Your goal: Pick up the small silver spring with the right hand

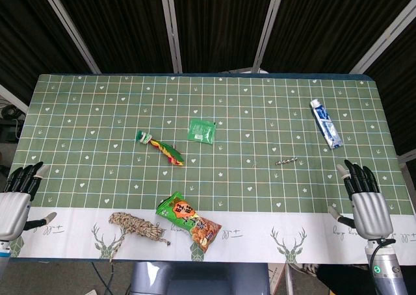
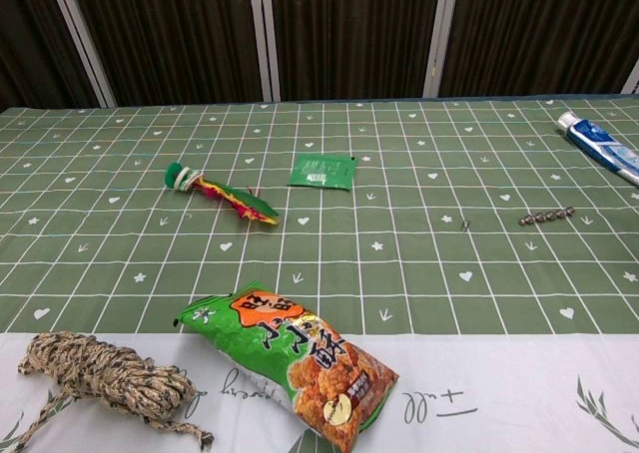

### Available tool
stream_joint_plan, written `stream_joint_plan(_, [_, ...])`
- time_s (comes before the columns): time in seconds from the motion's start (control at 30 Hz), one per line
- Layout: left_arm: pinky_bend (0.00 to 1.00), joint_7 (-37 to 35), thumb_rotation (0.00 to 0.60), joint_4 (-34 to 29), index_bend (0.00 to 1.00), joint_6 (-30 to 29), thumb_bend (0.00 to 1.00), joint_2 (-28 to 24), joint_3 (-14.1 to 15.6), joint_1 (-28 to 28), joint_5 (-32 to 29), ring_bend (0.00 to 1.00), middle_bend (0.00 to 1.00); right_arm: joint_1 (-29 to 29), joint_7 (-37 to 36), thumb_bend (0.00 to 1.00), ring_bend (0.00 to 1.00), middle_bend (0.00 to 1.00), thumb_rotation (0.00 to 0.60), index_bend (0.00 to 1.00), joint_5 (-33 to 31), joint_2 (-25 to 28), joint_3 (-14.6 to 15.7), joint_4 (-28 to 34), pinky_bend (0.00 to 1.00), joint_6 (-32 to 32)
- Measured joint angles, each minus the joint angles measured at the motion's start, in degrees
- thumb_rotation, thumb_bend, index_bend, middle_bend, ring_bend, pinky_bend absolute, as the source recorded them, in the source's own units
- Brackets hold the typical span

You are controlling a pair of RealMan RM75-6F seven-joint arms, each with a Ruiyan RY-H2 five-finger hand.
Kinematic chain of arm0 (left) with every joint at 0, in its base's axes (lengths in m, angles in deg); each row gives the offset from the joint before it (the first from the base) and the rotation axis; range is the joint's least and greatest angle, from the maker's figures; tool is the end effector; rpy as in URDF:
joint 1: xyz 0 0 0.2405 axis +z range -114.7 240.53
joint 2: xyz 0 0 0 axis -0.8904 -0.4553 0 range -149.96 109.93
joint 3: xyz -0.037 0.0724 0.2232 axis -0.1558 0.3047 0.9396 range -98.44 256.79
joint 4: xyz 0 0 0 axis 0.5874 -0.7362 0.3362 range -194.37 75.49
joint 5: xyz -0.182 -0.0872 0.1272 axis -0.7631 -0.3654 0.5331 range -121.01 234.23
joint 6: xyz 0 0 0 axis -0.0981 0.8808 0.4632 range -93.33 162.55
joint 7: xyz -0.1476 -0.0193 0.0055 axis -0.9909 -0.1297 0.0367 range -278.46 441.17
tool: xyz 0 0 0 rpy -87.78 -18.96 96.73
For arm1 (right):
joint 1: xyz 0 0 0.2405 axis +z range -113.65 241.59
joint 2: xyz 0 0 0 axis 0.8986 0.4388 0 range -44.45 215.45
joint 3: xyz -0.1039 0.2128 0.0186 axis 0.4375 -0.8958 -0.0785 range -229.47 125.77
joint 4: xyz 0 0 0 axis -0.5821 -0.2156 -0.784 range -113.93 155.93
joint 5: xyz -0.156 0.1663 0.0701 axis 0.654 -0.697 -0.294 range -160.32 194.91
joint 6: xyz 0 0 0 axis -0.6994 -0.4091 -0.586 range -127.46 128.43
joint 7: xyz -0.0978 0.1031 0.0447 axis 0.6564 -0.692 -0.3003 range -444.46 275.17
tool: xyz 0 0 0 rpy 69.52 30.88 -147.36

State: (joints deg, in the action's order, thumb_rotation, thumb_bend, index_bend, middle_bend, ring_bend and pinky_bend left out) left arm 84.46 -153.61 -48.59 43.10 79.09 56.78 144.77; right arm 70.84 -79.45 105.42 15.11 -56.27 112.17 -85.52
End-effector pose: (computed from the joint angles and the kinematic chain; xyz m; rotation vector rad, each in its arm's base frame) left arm -0.2975 0.1811 0.1136 -1.4909 -0.9000 -0.8610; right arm -0.2808 -0.2023 0.0970 1.4123 -0.8352 0.9786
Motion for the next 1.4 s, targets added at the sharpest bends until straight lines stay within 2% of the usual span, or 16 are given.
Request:
stream_joint_plan(0.37, [0.0, 0.06, 0.6, 0.12, 0.0, 0.08, 0.07, 0.09, -0.05, -0.05, -0.07, 0.0, 0.0, 0.59, -0.64, 0.11, 0.0, 0.0, 0.6, 0.07, -0.03, 0.22, -0.14, 0.64, 0.0, 0.98])
stream_joint_plan(0.5, [0.0, 0.04, 0.6, 0.32, 0.0, 0.3, 0.07, 0.22, -0.1, -0.22, -0.06, 0.0, 0.0, 1.97, -0.65, 0.11, 0.0, 0.01, 0.6, 0.2, -0.49, 0.34, -0.58, 1.05, 0.0, 3.28])
stream_joint_plan(0.67, [0.0, 0.28, 0.6, 0.46, 0.0, 0.82, 0.07, 0.46, -0.26, -0.5, -0.45, 0.0, 0.0, 5.72, -0.4, 0.11, 0.0, 0.09, 0.6, 0.33, -1.07, -0.12, -2.17, 0.87, 0.0, 7.38])
stream_joint_plan(0.83, [0.0, 0.56, 0.6, 0.45, 0.0, 1.44, 0.07, 0.67, -0.4, -0.84, -0.81, 0.0, 0.0, 9.65, -0.12, 0.11, 0.0, 0.13, 0.6, 0.4, -3.02, -1.38, -3.97, 0.23, 0.0, 12.41])
stream_joint_plan(1.17, [0.0, 0.29, 0.6, 0.44, 0.0, 1.6, 0.07, 0.58, -0.32, -1.0, -0.7, 0.0, 0.0, 17.79, 2.23, 0.12, 0.0, 0.14, 0.6, 0.43, -8.49, -7.82, -6.75, -6.45, 0.0, 22.48])
stream_joint_plan(1.4, [0.0, -0.48, 0.6, 0.4, 0.0, 1.83, 0.07, 0.4, -0.22, -1.07, -0.74, 0.0, 0.0, 21.35, 4.9, 0.17, 0.0, 0.15, 0.6, 0.46, -12.31, -13.21, -7.96, -10.68, 0.0, 26.04])
